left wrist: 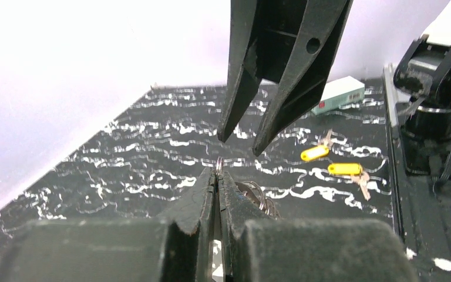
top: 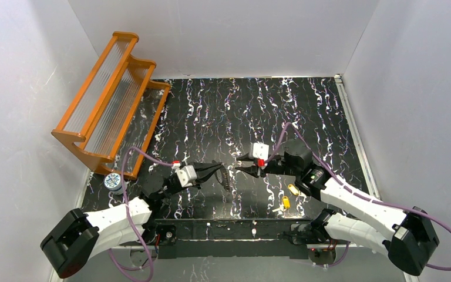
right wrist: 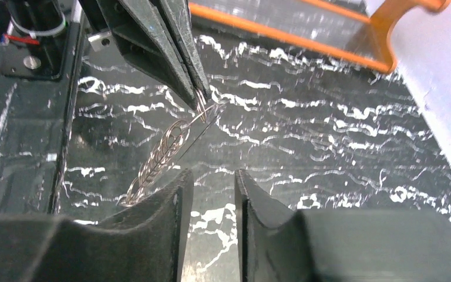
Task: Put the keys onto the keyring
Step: Adjust the keyring.
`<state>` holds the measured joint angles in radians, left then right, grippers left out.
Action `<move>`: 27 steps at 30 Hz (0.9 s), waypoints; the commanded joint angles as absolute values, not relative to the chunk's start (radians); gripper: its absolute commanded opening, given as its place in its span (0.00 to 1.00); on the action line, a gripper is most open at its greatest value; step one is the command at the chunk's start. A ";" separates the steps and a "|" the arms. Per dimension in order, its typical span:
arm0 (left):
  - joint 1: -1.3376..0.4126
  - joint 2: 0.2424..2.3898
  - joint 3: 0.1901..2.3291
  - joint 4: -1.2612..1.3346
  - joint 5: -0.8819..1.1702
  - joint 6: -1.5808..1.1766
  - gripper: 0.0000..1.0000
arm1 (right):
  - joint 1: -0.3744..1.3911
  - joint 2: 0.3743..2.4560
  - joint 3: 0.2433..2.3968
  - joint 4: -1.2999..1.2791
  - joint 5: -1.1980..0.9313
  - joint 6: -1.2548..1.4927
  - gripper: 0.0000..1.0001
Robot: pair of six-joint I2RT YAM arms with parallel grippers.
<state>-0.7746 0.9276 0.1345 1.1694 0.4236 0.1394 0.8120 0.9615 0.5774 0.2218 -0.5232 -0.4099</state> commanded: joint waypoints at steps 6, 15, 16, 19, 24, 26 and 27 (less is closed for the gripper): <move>-0.776 0.951 0.098 1.571 0.451 0.046 0.00 | 0.813 0.925 0.540 0.533 -0.701 -0.360 0.32; -0.776 0.963 0.110 1.600 0.488 0.016 0.00 | 0.812 0.963 0.555 0.647 -0.763 -0.299 0.39; -0.777 0.965 0.110 1.601 0.488 0.014 0.00 | 0.813 0.970 0.559 0.655 -0.773 -0.292 0.40; -0.776 0.968 0.113 1.604 0.489 0.013 0.00 | 0.812 1.000 0.574 0.664 -0.792 -0.283 0.40; -0.776 0.973 0.118 1.605 0.494 0.007 0.00 | 0.812 1.040 0.598 0.672 -0.835 -0.268 0.38; -0.777 0.976 0.117 1.606 0.494 0.008 0.00 | 0.812 1.046 0.601 0.684 -0.839 -0.260 0.35; -0.776 0.977 0.117 1.606 0.494 0.007 0.00 | 0.812 1.047 0.601 0.694 -0.838 -0.255 0.32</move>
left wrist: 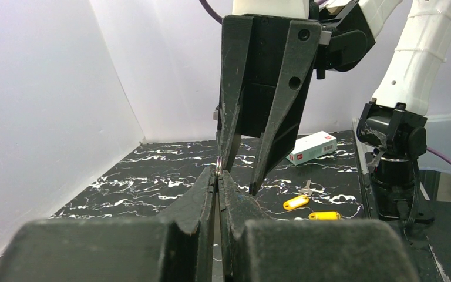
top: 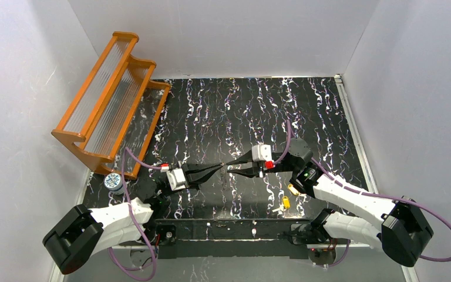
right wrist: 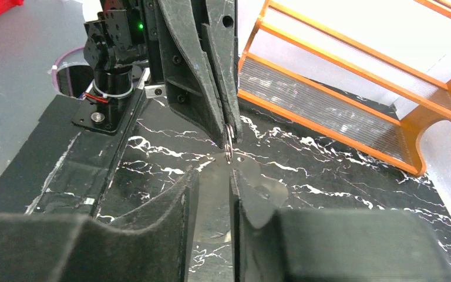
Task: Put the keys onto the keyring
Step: Adjust the keyring.
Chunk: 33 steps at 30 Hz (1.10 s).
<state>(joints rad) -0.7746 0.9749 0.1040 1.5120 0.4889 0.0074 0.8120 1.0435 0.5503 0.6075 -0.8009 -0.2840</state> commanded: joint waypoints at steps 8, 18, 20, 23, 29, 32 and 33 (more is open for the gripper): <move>-0.776 0.982 0.117 1.606 0.502 0.007 0.00 | 0.812 1.070 0.604 0.748 -0.846 -0.215 0.27; -0.776 0.982 0.115 1.607 0.508 0.006 0.00 | 0.812 1.092 0.615 0.758 -0.806 -0.200 0.35; -0.776 0.980 0.114 1.606 0.507 0.006 0.00 | 0.813 1.091 0.617 0.752 -0.788 -0.198 0.34; -0.776 0.979 0.111 1.606 0.502 0.007 0.00 | 0.812 1.085 0.612 0.744 -0.777 -0.201 0.33; -0.776 0.976 0.109 1.606 0.499 0.007 0.00 | 0.813 1.061 0.592 0.736 -0.740 -0.212 0.27; -0.776 0.976 0.109 1.606 0.497 0.006 0.00 | 0.813 1.043 0.577 0.738 -0.711 -0.220 0.25; -0.777 0.976 0.109 1.606 0.498 0.007 0.00 | 0.812 1.038 0.573 0.740 -0.704 -0.224 0.26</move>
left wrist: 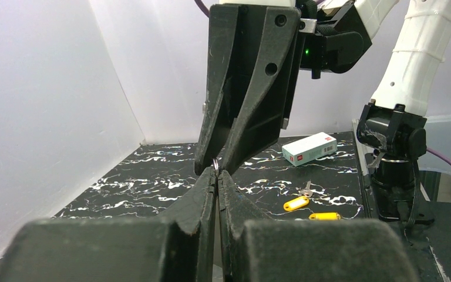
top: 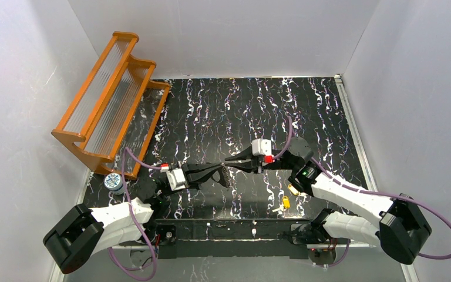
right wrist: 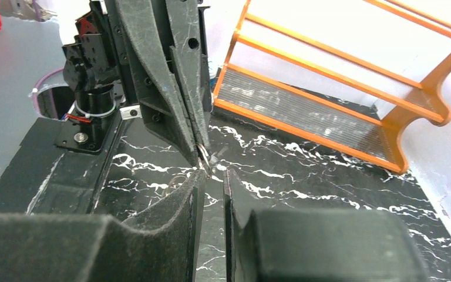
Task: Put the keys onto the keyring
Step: Adjust the keyring.
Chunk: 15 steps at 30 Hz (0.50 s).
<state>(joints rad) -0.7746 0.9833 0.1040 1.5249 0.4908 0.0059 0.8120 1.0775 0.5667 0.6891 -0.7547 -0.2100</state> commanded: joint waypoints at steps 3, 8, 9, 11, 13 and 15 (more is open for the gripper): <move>-0.776 0.977 0.110 1.606 0.499 0.007 0.00 | 0.813 1.034 0.567 0.747 -0.712 -0.231 0.29; -0.777 0.979 0.113 1.606 0.501 0.007 0.00 | 0.813 1.063 0.583 0.751 -0.784 -0.228 0.32; -0.777 0.978 0.113 1.606 0.502 0.006 0.00 | 0.813 1.070 0.588 0.751 -0.797 -0.227 0.32; -0.776 0.979 0.114 1.606 0.504 0.006 0.00 | 0.812 1.083 0.595 0.752 -0.822 -0.227 0.32; -0.776 0.979 0.114 1.606 0.503 0.007 0.00 | 0.813 1.092 0.601 0.752 -0.832 -0.224 0.31; -0.776 0.979 0.114 1.606 0.505 0.007 0.00 | 0.812 1.098 0.602 0.753 -0.837 -0.225 0.28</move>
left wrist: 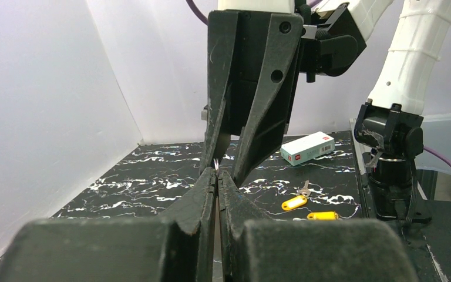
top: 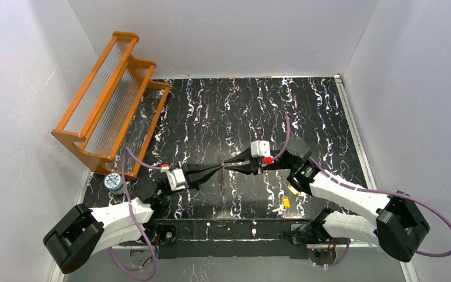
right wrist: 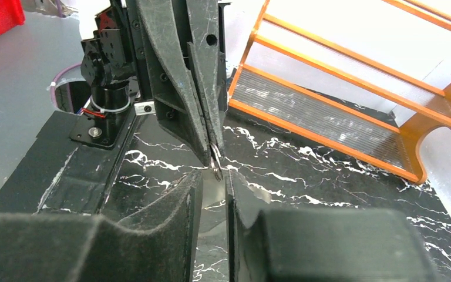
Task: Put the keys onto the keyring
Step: Adjust the keyring.
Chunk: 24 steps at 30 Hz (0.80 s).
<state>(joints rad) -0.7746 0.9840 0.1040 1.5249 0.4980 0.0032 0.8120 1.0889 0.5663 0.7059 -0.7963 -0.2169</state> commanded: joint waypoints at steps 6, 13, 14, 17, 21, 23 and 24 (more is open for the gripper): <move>-0.776 0.978 0.112 1.606 0.506 0.007 0.00 | 0.813 1.103 0.606 0.754 -0.846 -0.222 0.02; -0.776 0.975 0.097 1.605 0.495 -0.023 0.00 | 0.813 1.084 0.622 0.662 -0.800 -0.246 0.01; -0.777 0.971 0.091 1.605 0.486 -0.022 0.03 | 0.812 1.081 0.640 0.618 -0.790 -0.262 0.01; -0.777 0.944 0.079 1.571 0.457 -0.007 0.27 | 0.812 1.082 0.694 0.455 -0.750 -0.319 0.01; -0.776 0.899 0.097 1.435 0.456 0.053 0.45 | 0.812 1.101 0.775 0.224 -0.695 -0.414 0.01; -0.776 0.880 0.117 1.345 0.470 0.085 0.47 | 0.813 1.117 0.821 0.089 -0.668 -0.461 0.01; -0.776 0.872 0.130 1.281 0.474 0.100 0.48 | 0.813 1.127 0.844 0.033 -0.658 -0.487 0.01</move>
